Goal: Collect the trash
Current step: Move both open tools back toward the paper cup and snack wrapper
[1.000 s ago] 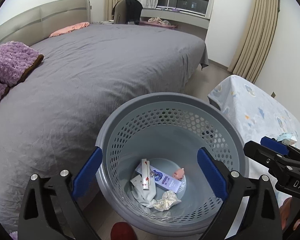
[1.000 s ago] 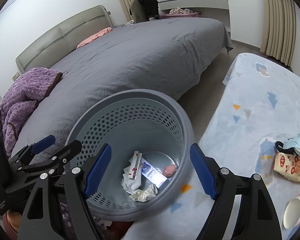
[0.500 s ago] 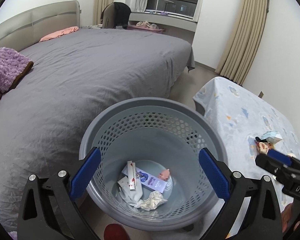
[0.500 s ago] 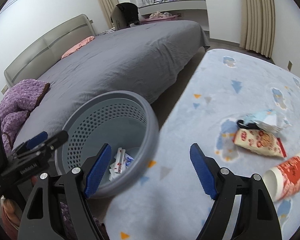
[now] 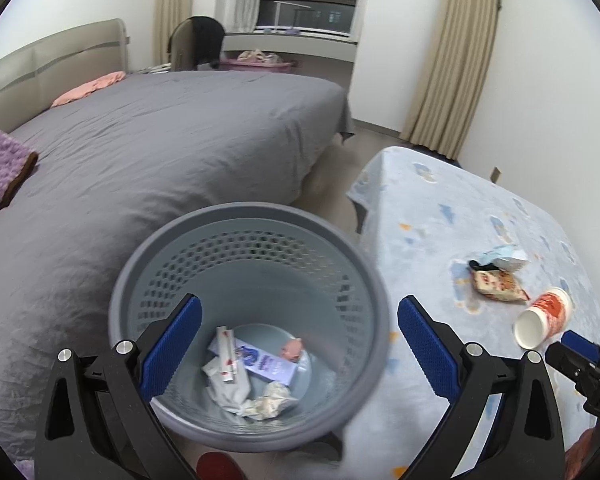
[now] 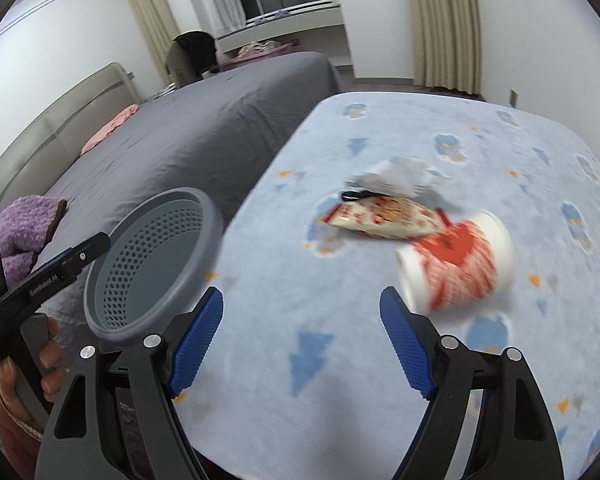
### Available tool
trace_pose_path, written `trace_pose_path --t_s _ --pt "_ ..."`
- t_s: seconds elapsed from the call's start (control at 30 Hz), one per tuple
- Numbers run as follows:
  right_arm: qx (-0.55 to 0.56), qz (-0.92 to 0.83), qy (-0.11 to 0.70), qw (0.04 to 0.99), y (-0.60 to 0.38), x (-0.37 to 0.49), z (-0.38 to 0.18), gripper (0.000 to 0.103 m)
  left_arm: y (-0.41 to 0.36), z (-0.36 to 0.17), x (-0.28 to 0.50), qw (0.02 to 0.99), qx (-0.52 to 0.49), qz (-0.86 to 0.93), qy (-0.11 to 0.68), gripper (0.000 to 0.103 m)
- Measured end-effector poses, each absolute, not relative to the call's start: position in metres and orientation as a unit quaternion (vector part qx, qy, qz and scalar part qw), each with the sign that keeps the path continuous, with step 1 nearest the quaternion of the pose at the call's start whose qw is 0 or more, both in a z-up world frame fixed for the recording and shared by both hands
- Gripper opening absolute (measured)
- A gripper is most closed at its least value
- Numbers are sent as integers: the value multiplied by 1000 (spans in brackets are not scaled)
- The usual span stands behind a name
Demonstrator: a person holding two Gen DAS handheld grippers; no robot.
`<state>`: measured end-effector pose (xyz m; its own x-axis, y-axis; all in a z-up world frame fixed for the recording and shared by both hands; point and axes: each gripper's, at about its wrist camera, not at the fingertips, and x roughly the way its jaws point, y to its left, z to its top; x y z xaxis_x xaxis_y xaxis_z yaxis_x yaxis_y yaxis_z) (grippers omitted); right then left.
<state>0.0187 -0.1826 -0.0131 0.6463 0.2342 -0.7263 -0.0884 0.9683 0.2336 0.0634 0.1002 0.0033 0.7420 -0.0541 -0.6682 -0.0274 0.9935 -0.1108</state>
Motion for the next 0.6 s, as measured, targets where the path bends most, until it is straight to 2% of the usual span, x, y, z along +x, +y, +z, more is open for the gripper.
trace_pose_path --t_s 0.6 --pt "116 15 409 905 -274 -5 -27 77 -1 0 74 928 -10 -89 362 96"
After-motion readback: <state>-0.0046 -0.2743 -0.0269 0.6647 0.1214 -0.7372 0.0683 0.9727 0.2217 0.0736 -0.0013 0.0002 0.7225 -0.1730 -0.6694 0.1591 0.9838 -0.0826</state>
